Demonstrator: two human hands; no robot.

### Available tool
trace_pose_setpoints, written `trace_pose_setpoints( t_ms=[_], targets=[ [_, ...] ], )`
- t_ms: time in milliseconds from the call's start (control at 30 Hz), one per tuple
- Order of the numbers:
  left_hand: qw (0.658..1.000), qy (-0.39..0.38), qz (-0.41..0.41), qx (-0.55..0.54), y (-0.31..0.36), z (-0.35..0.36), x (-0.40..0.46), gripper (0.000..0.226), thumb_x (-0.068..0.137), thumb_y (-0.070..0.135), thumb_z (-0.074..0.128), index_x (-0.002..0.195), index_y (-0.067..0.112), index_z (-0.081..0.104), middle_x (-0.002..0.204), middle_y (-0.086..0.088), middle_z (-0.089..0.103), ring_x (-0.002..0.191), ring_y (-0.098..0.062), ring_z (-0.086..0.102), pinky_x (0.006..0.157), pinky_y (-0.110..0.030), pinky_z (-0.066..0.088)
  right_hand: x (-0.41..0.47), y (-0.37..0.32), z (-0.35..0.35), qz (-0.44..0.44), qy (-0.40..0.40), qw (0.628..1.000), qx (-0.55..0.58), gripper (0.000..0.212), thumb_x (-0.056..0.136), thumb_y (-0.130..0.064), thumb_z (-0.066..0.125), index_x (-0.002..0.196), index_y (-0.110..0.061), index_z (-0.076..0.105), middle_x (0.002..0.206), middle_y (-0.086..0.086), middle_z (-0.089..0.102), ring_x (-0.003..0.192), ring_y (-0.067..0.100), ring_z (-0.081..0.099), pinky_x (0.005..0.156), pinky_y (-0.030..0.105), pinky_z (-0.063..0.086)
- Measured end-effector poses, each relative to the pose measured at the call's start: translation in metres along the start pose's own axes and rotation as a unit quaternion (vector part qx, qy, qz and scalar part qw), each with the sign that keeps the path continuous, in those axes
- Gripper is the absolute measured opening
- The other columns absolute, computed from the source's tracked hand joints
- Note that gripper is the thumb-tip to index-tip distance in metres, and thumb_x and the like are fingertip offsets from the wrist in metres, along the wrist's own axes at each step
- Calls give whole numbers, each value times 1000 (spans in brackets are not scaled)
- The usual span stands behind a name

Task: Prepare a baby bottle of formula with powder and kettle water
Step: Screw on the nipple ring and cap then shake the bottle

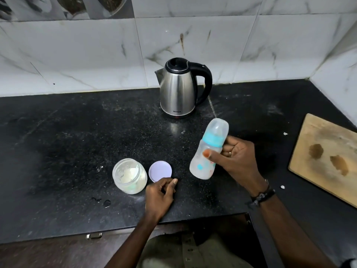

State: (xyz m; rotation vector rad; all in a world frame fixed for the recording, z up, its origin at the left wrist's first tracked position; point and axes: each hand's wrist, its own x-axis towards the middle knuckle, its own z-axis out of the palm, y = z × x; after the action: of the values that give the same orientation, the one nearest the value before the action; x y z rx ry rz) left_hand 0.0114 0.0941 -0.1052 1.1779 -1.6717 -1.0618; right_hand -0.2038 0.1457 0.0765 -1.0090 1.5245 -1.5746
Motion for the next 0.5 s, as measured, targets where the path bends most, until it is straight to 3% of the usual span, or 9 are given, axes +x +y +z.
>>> trace_pose_setpoints(
  t_ms=[133,267,333,400,500],
  targets=[
    [1000,5,2,11,1,1,0,15,94,47,65,81,50,72,58,10,67,48,-5,59,52,-34,53,2,3,0,21,79,988,134,35,70,-30,84,97,-12,73,87,2,79,83,19,76,69,34,62],
    [1000,1,6,5,-1,0,0,16,93,48,65,79,47,70,60,14,68,49,0,59,53,-32,53,-2,4,1,9,-7,1000,-21,33,66,-26,84,96,-15,75,91,5,79,84,24,77,75,41,63],
    [1000,0,8,9,0,-1,0,16,94,47,65,79,46,70,60,15,68,49,1,58,53,-31,53,-1,4,-1,0,9,999,45,28,66,-30,85,91,-17,78,92,5,79,85,23,76,73,38,63],
    [1000,1,8,14,1,0,0,16,94,46,65,79,44,70,59,13,67,49,0,58,53,-30,52,4,2,-1,12,70,988,134,38,63,-43,86,90,-16,79,92,5,79,86,23,76,73,40,63],
    [1000,-1,7,7,1,0,0,16,94,46,65,79,44,70,58,12,67,49,0,58,53,-29,52,5,2,1,17,55,998,32,37,65,-35,85,95,-15,75,90,5,79,85,23,76,79,50,62]
  ],
)
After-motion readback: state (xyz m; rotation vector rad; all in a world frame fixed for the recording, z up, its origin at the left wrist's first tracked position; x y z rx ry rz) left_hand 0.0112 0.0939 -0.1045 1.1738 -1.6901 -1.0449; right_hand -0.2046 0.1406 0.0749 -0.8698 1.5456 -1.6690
